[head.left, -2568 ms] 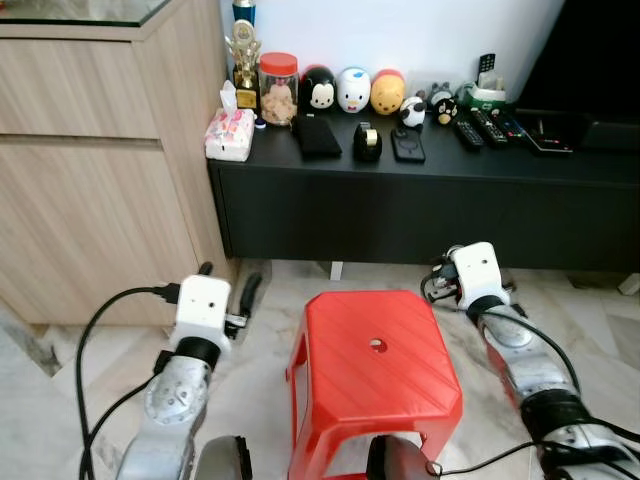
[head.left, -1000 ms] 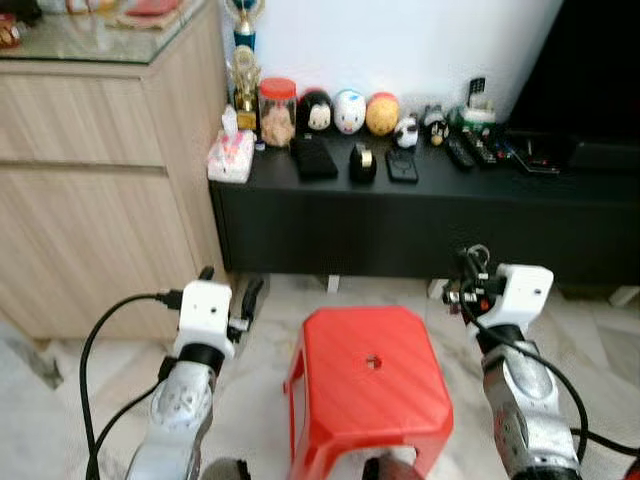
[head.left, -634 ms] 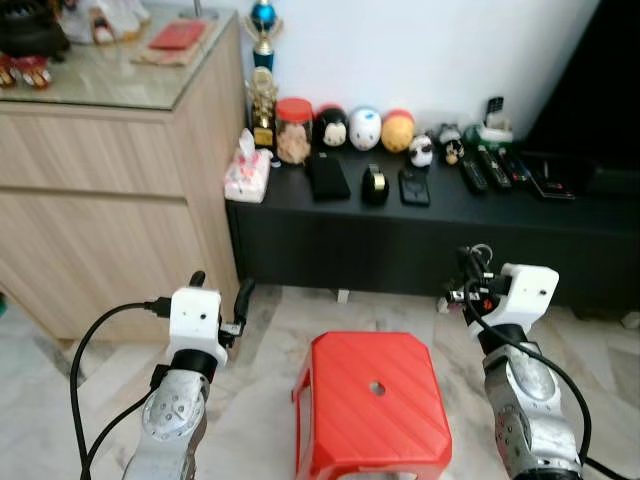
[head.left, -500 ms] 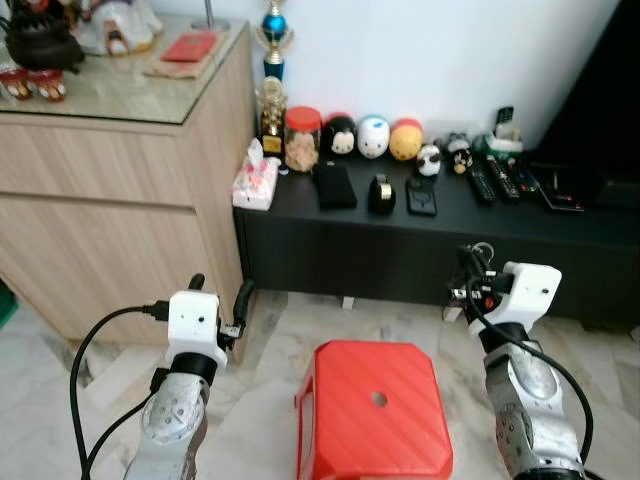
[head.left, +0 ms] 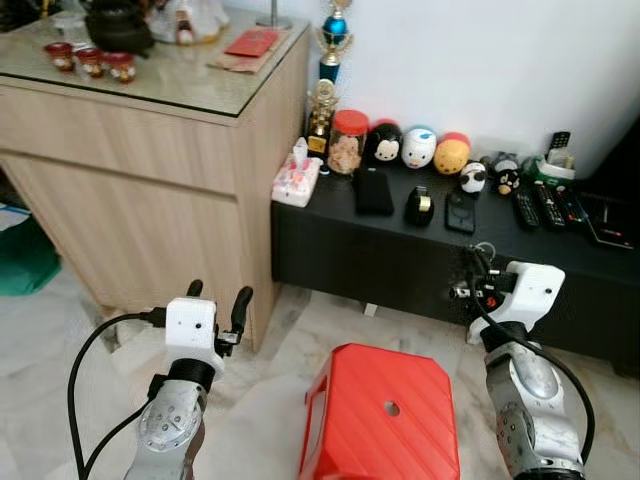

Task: Hang keys on a hook

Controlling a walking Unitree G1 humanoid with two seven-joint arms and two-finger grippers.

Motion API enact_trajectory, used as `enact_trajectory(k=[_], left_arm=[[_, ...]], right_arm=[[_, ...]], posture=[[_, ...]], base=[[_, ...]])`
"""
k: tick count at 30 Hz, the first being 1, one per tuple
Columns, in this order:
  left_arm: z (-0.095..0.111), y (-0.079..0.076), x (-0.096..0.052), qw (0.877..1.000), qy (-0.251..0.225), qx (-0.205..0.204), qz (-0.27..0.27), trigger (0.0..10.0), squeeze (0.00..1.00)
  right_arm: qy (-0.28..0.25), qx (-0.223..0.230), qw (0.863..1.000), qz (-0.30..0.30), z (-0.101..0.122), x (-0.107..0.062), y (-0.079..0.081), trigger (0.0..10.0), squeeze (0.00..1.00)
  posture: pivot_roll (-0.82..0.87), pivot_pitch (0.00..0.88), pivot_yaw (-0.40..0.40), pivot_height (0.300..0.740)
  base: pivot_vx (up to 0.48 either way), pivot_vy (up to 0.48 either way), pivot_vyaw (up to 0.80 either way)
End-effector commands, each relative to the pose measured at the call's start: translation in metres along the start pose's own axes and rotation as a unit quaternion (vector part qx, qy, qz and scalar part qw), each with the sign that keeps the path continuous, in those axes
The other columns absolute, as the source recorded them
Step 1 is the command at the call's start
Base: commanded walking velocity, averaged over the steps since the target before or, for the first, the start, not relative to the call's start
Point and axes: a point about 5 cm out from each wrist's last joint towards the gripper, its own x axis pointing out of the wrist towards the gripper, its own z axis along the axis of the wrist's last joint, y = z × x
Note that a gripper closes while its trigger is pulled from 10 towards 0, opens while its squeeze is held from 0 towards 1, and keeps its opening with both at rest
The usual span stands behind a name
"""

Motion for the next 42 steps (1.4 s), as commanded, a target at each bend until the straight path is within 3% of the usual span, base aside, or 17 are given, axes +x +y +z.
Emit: enact_trajectory(k=[1, 10, 35, 42], left_arm=[[0.0013, -0.0045, 0.0003, 1.000, -0.007, -0.006, -0.010, 10.0, 0.00], [0.0013, -0.0092, -0.0009, 1.000, -0.011, -0.018, -0.023, 10.0, 0.00], [0.0011, -0.0125, 0.0002, 0.999, -0.014, -0.018, -0.034, 10.0, 0.00], [-0.0009, -0.0130, 0.0005, 0.999, -0.009, -0.009, -0.036, 10.0, 0.00]], right_arm=[[-0.002, -0.006, 1.000, -0.020, 0.0025, -0.0025, -0.0103, 10.0, 0.00], [-0.002, 0.010, 0.999, -0.049, 0.0019, -0.0041, -0.0202, 10.0, 0.00], [-0.001, 0.012, 0.999, -0.048, 0.0016, -0.0007, -0.0180, 10.0, 0.00], [-0.003, 0.010, 0.999, -0.053, 0.0019, -0.0004, -0.0192, 10.0, 0.00]], posture=[[0.02, 0.000, -0.129, 0.740], [0.02, 0.000, -0.129, 0.740], [0.01, 0.000, -0.117, 0.740], [0.01, 0.000, -0.113, 0.740]], base=[[0.000, 0.000, 0.00], [-0.139, 0.000, 0.00], [-0.374, 0.000, 0.00], [0.000, 0.000, 0.00]])
